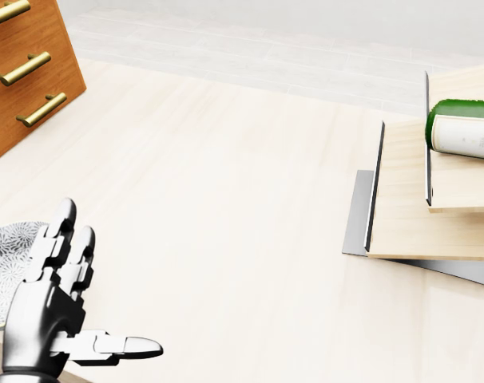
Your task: Put the wine bottle on the wine rack.
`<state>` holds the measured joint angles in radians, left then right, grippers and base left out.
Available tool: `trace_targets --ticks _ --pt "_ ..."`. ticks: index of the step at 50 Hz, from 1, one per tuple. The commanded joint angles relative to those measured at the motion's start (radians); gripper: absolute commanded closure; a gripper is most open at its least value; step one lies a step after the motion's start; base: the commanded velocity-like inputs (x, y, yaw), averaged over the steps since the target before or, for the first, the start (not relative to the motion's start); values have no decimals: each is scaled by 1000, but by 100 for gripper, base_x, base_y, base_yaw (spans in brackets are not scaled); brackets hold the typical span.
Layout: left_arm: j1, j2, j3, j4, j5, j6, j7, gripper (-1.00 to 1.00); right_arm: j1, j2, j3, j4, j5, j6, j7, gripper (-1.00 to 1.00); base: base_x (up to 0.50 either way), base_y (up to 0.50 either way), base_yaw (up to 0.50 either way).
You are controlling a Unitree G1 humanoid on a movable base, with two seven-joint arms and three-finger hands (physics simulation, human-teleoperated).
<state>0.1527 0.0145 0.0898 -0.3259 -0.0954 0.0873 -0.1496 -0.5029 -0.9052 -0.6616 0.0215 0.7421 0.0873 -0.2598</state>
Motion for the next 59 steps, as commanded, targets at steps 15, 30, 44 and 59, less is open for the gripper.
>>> trace_targets --ticks 15,30,44,59 --pt "3 0 5 -10 -4 0 -3 -100 -84 -122 -28 -135 152 0 -92 -100 0 0 0" --pt "-1 0 3 -29 -2 0 -1 -100 -163 -208 14 -216 311 0 -221 -100 0 0 0" --pt "1 2 9 -49 -6 0 -3 -100 -180 -281 37 -264 474 0 -264 -100 0 0 0" --pt "-4 1 9 -56 -6 0 -2 -100 -80 -410 -13 -317 715 0 -264 -100 0 0 0"
